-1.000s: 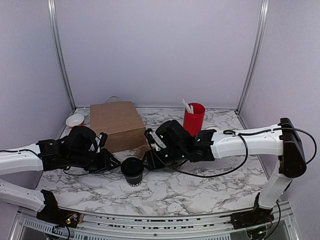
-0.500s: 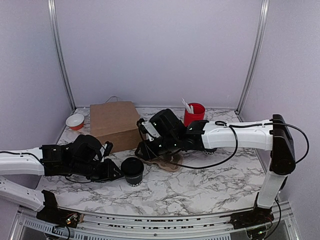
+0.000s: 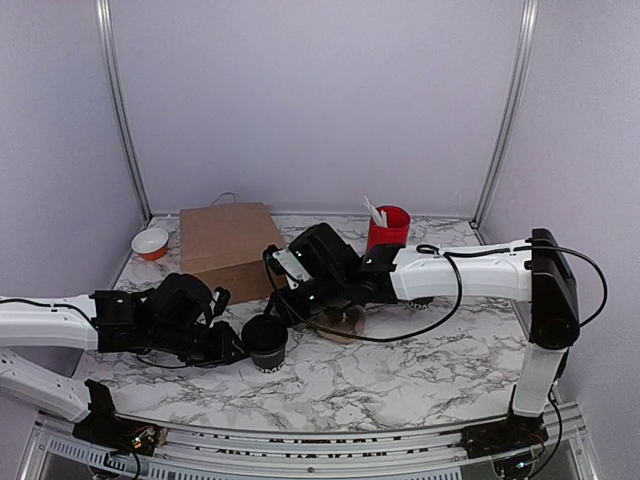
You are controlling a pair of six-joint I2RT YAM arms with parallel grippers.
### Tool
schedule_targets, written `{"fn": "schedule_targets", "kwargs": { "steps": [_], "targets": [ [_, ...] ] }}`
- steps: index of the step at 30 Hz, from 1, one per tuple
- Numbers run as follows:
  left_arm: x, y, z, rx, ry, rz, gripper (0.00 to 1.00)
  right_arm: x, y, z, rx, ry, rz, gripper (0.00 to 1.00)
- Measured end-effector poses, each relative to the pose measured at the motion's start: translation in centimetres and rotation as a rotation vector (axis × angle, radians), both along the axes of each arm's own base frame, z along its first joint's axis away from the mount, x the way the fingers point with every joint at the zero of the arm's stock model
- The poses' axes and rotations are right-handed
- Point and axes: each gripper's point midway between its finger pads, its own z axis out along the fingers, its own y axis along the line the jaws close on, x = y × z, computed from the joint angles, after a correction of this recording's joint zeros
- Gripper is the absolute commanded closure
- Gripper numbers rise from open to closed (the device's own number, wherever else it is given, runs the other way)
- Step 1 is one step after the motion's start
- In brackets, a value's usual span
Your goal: Pack the takeout coffee
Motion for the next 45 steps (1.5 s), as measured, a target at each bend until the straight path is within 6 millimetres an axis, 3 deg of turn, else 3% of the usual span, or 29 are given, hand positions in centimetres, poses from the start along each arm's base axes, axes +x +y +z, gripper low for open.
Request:
{"fn": "schedule_targets", "kwargs": {
  "steps": [17, 26, 38, 45],
  "targets": [
    [1.2, 0.8, -0.6, 0.029, -0.007, 0.037, 0.78, -1.6, 0.6, -0.1, 0.001, 0.017, 0.007, 0.64],
    [2.3, 1.7, -0.7, 0.043, -0.014, 0.066, 0.78, -2.4, -0.1, -0.3, -0.002, 0.043, -0.029, 0.64],
    [3.4, 2.5, -1.1, 0.061, -0.024, 0.078, 0.78, -4.9, -1.0, 0.0, 0.009, 0.097, -0.051, 0.63],
    [3.5, 2.6, -0.8, 0.057, -0.031, 0.080, 0.78, -4.3, -1.8, 0.8, 0.020, 0.092, -0.097, 0.62]
  ]
}}
